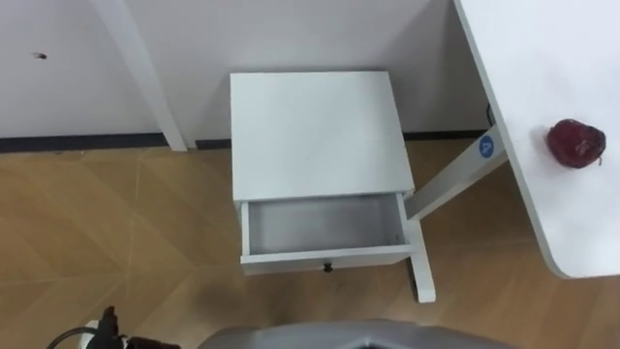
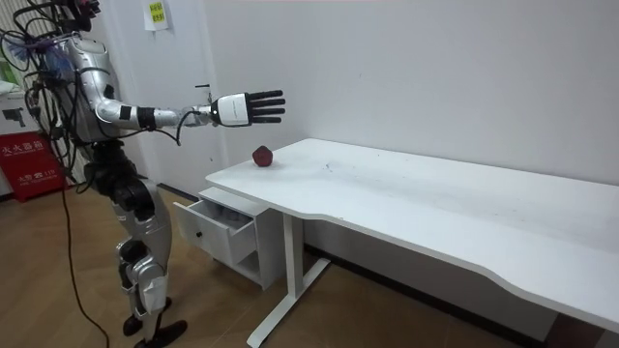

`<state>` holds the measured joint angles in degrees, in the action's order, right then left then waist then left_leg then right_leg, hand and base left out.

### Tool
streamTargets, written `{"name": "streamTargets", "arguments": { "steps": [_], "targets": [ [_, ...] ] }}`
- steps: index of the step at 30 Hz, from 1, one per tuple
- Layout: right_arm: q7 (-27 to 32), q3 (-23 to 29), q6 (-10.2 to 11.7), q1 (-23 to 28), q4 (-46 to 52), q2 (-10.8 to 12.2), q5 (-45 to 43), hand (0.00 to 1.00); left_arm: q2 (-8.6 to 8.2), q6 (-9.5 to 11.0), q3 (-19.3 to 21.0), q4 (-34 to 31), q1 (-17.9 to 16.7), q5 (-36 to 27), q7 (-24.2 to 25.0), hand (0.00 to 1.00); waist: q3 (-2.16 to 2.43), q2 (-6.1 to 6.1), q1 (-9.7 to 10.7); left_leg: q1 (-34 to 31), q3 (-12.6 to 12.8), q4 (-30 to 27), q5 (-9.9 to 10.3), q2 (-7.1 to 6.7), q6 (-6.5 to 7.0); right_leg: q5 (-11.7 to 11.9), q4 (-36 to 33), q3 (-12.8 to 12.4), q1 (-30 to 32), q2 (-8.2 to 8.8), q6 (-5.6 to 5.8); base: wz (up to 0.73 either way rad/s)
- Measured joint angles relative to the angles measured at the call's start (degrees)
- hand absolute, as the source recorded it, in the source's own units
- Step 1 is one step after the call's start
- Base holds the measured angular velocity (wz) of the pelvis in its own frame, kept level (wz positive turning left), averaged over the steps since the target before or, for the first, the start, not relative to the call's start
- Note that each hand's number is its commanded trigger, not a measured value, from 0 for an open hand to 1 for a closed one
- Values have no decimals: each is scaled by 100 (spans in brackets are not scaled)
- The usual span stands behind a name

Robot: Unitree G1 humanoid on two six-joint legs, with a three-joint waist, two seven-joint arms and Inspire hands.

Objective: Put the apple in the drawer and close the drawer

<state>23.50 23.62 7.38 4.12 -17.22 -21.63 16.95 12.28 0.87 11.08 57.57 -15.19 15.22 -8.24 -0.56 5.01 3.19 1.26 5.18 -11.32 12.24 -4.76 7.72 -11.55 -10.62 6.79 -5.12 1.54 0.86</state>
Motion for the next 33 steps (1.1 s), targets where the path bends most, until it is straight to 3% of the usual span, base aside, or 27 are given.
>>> {"name": "streamTargets", "arguments": {
  "steps": [7,12,21,33],
  "targets": [
    [-550,-363,-7,3,-292,-37,-191,0,-9,-2,-6,46,-128,6,142,0,15,-54,-52,35,-93,-50,2,4,-6,0,1,284,-91,36,0,8],
    [-887,-499,-12,3,-342,-36,-196,0,-4,-2,-4,37,-166,5,155,0,43,-101,-70,63,-110,-67,2,-8,-5,0,0,296,-140,36,0,1],
    [-1048,-528,-115,46,-459,-36,-1107,0,-5,-8,-11,-27,-191,27,164,0,45,-84,-56,140,-125,-52,1,-7,-5,0,5,284,-215,33,1,0],
    [-1243,-673,-127,51,-687,-36,-1095,0,-5,-61,-12,33,-222,62,103,0,39,-31,-101,146,-127,-56,1,-7,-5,0,10,287,-228,34,1,0]
  ]
}}
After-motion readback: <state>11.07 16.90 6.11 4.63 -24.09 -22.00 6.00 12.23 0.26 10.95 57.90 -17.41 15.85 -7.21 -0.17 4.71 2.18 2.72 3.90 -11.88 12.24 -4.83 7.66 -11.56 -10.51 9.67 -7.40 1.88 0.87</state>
